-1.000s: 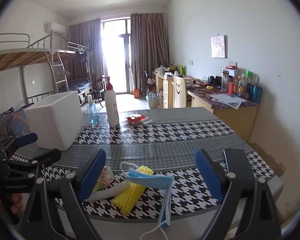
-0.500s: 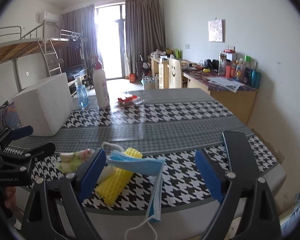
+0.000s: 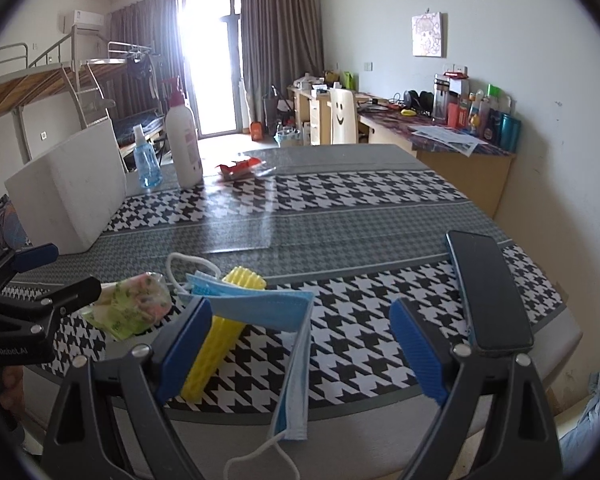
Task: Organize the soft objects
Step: 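Grasp the green-labelled tissue pack with the left gripper while the right gripper grasps the blue face mask, then lift the tissue pack with the left gripper while the right gripper lifts the blue mask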
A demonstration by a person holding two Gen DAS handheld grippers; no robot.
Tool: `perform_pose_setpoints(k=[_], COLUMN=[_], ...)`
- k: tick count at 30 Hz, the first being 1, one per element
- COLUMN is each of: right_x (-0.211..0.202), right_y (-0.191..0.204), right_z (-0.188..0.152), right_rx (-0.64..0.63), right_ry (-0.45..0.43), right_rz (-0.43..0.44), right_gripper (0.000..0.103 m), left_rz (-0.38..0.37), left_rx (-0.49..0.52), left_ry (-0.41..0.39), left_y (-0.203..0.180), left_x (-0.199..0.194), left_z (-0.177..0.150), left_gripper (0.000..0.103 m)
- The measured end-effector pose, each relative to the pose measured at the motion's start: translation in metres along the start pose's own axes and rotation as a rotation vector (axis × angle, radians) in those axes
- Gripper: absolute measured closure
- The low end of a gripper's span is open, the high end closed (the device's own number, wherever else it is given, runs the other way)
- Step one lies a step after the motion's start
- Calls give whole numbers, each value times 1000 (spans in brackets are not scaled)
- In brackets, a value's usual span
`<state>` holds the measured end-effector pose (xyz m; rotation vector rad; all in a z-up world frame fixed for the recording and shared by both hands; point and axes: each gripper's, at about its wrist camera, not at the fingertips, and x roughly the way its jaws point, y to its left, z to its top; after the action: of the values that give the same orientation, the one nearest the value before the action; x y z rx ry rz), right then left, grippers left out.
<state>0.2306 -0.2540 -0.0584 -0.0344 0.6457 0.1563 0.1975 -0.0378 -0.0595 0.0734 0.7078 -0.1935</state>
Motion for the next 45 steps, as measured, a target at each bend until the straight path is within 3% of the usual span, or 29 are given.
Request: perform_pose_setpoints(k=[9,15,26,31,37,45], right_x=[13,19,27,30,32,38], right_y=[-6,-13,-14,-15,-15,-13], right_z=[-3,-4,-4,-7,-8,-11], right_rx=[7,31,38,38,33,28], right_ry=[37,58,64,78,82,122], right_rz=[-16,1,9,9,4,28], right_gripper=[10,10,10,10,10,39], left_rz=[-25,-34,-62,-97,-119,-137], left_rx=[53,107,97,97,87,89], left_ry=[47,69,163,177,175,165], left_y=[-11,-17,-14,-16,-16,-16], left_x=[14,26,50,51,50,49], left_z=[-2,0,-5,-7,-9,-8], left_gripper=[1,6,35,55,68,75])
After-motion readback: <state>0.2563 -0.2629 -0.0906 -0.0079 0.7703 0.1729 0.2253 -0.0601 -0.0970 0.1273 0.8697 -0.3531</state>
